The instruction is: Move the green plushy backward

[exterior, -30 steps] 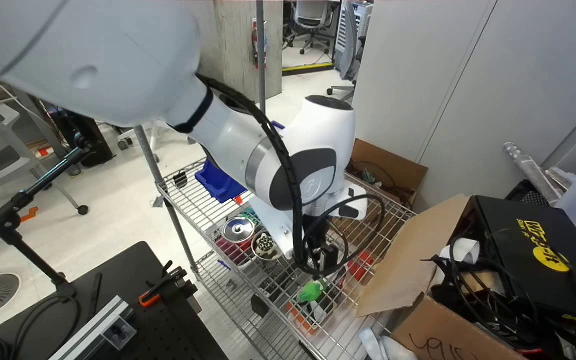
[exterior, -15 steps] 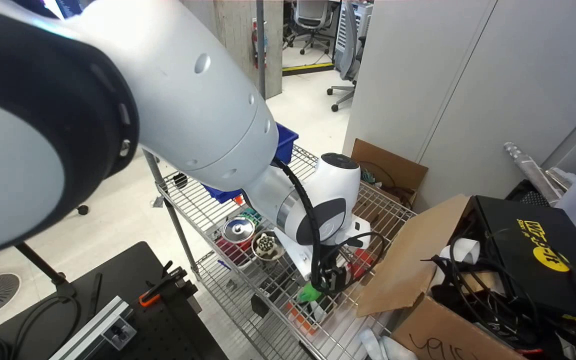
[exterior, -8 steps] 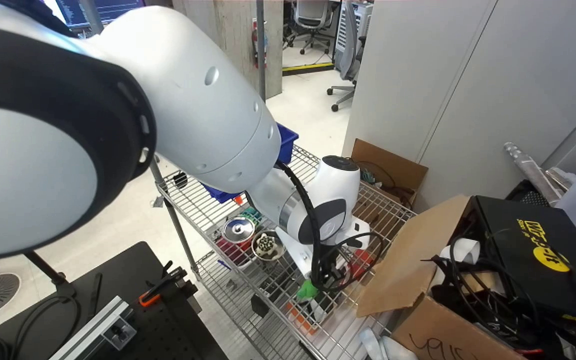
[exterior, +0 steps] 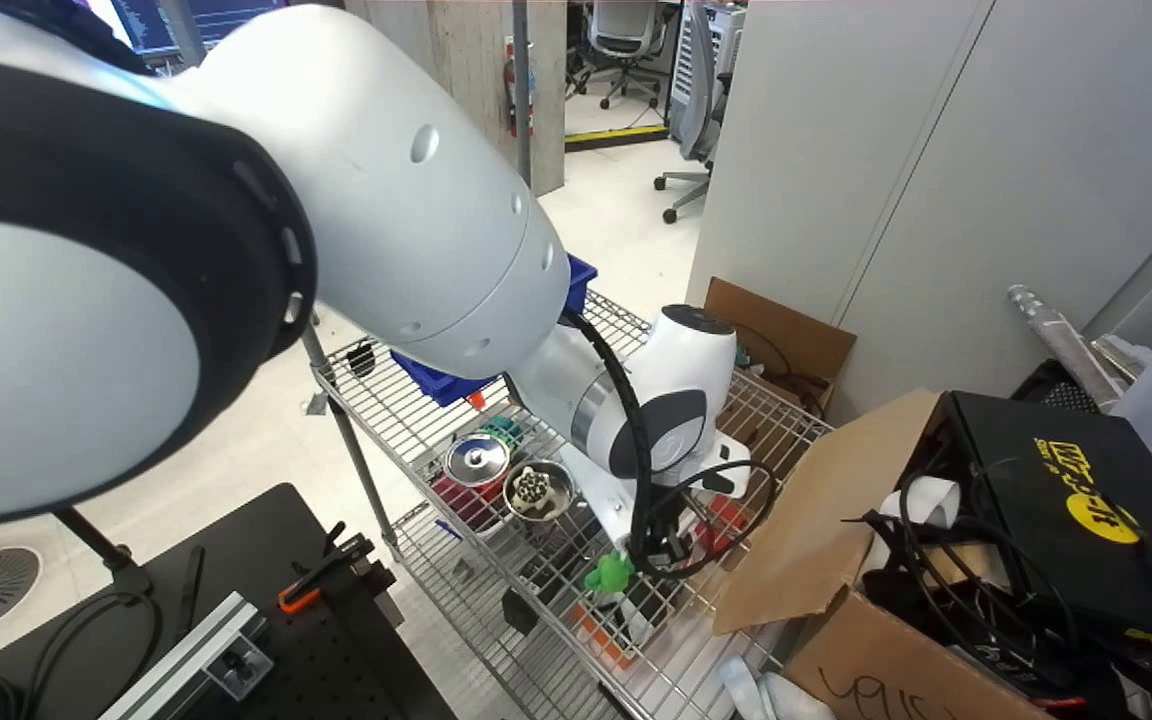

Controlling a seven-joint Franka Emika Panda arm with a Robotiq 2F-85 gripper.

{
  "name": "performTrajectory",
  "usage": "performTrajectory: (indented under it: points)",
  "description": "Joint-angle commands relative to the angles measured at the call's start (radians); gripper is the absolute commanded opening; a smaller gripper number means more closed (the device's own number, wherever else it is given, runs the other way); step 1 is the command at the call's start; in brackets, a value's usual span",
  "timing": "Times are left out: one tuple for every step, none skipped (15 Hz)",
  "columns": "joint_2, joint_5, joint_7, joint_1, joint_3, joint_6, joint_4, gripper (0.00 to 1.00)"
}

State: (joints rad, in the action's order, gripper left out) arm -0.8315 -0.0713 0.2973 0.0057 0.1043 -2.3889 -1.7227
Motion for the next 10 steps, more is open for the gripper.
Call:
performTrajectory:
  points:
    - [0.022,0.041,-0.011,-0.003,-0.003,0.064,0.031,0.02]
    - [0.035,0.045,-0.013,-0.002,-0.006,0.054,0.032,0.02]
    - [0.038,0.054,-0.004,0.001,-0.009,0.052,0.053,0.02]
    - [0.036,0.065,0.01,0.005,-0.013,0.053,0.084,0.02]
    - [0.023,0.08,0.028,0.012,-0.019,0.068,0.139,0.02]
    - [0.011,0.092,0.041,0.017,-0.022,0.072,0.18,0.02]
    - [-0.024,0.104,0.071,0.029,-0.024,0.087,0.26,0.02]
    - [-0.051,0.117,0.091,0.033,-0.03,0.078,0.319,0.02]
    - [-0.084,0.121,0.139,0.052,-0.023,0.124,0.384,0.02]
    - [-0.111,0.145,0.156,0.049,-0.037,0.123,0.434,0.02]
